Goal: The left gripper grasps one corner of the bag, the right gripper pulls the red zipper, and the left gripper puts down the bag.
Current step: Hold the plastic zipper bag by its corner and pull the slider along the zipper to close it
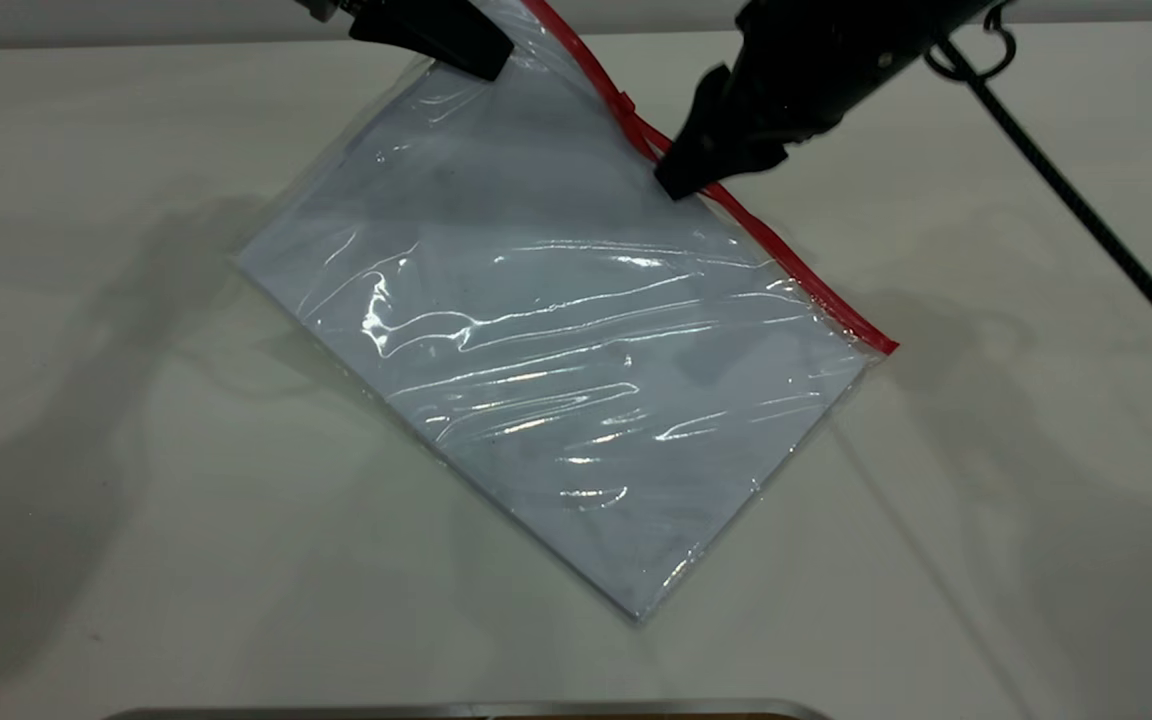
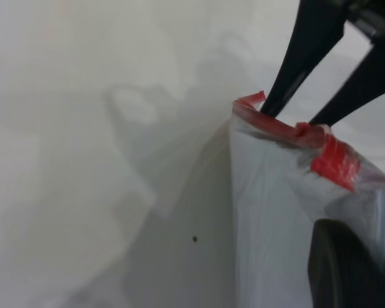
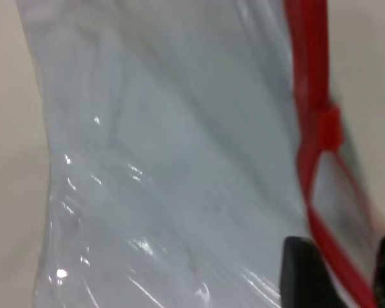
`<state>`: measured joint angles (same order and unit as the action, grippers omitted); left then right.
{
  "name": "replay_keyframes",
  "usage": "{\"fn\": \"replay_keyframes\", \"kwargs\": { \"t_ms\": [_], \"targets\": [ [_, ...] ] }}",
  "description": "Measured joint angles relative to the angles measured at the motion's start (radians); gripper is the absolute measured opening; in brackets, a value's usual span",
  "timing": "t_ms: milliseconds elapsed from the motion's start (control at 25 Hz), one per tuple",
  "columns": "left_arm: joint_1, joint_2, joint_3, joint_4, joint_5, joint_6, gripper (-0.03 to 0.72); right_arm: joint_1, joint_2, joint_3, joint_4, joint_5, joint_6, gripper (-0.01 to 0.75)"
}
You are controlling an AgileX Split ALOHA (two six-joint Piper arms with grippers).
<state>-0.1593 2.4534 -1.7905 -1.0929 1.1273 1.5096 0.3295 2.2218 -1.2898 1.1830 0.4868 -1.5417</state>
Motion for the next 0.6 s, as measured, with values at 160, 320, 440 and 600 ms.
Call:
{"fn": "replay_keyframes", "kwargs": {
  "t_ms": [160,320,440,600],
  "targets": [
    [0.000,0.000,0.000,0.023,0.000,-0.053,0.053,0.000,-0.025,0.000,0.002,0.031,0.001,0.466],
    [0.000,-0.001,-0.001,0.029,0.000,-0.101,0.053,0.000,-0.030,0.000,0.021,0.049,-0.003,0.512],
    [0.000,-0.001,-0.001,0.029,0.000,-0.144,0.053,0.000,-0.030,0.000,0.069,0.053,-0.023,0.517],
    [0.000,-0.001,-0.001,0.018,0.005,-0.174,0.053,0.000,-0.030,0.000,0.143,0.061,-0.084,0.518]
  ]
}}
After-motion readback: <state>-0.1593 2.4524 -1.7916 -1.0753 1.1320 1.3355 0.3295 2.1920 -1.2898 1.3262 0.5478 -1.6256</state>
